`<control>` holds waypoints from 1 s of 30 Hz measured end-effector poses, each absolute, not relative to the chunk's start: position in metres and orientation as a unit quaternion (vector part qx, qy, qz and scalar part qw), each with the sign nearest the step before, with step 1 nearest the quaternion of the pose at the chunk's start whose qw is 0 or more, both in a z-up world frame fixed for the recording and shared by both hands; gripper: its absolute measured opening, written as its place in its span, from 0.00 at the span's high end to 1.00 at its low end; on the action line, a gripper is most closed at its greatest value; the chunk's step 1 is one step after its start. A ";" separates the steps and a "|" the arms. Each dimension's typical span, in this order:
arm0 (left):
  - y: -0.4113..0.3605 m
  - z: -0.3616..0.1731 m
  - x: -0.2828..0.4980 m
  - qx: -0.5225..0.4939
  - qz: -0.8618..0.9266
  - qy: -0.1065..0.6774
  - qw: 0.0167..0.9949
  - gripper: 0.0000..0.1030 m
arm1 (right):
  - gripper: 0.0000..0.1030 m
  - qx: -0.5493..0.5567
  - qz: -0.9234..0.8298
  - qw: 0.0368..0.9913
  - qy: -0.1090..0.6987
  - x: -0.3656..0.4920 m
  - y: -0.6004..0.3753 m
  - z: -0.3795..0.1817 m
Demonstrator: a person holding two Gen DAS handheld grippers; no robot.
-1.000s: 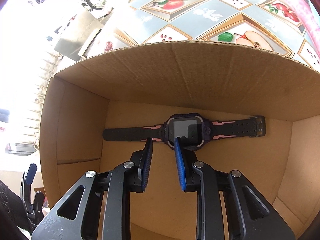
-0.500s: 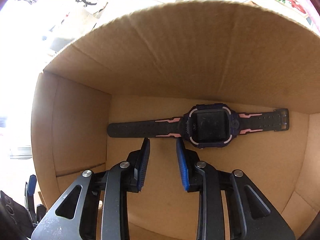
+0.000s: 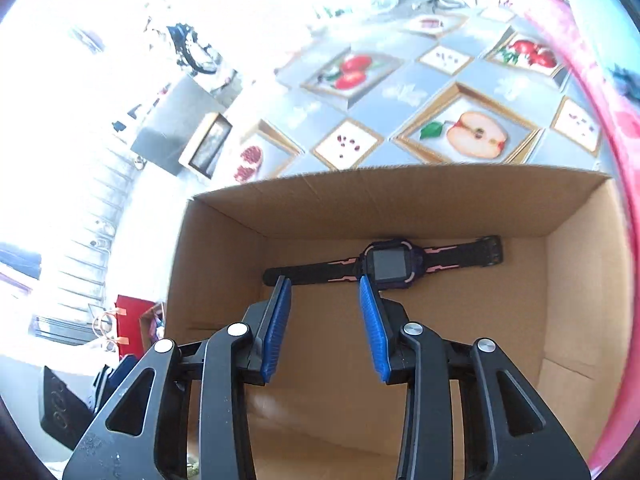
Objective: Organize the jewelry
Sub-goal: 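Withdraw the right gripper from the box back toward the beaded bracelet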
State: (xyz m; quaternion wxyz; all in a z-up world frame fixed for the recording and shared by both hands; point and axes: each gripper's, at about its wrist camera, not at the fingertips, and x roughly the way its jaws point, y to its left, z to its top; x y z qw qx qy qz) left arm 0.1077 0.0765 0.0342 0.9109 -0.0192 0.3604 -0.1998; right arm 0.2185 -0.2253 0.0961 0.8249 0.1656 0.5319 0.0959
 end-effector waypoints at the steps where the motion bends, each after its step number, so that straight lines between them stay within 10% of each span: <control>1: 0.074 0.033 0.107 -0.020 -0.211 0.363 0.907 0.31 | 0.58 0.161 0.091 0.838 0.514 0.204 -0.232 0.112; 7: 0.068 0.031 0.111 -0.023 -0.224 0.363 0.904 0.29 | 0.43 0.128 -0.014 0.897 0.423 0.086 -0.294 0.145; 30: -0.004 0.025 0.090 0.041 -0.206 0.336 0.918 0.18 | 0.53 0.254 -0.038 0.871 0.419 0.043 -0.344 0.035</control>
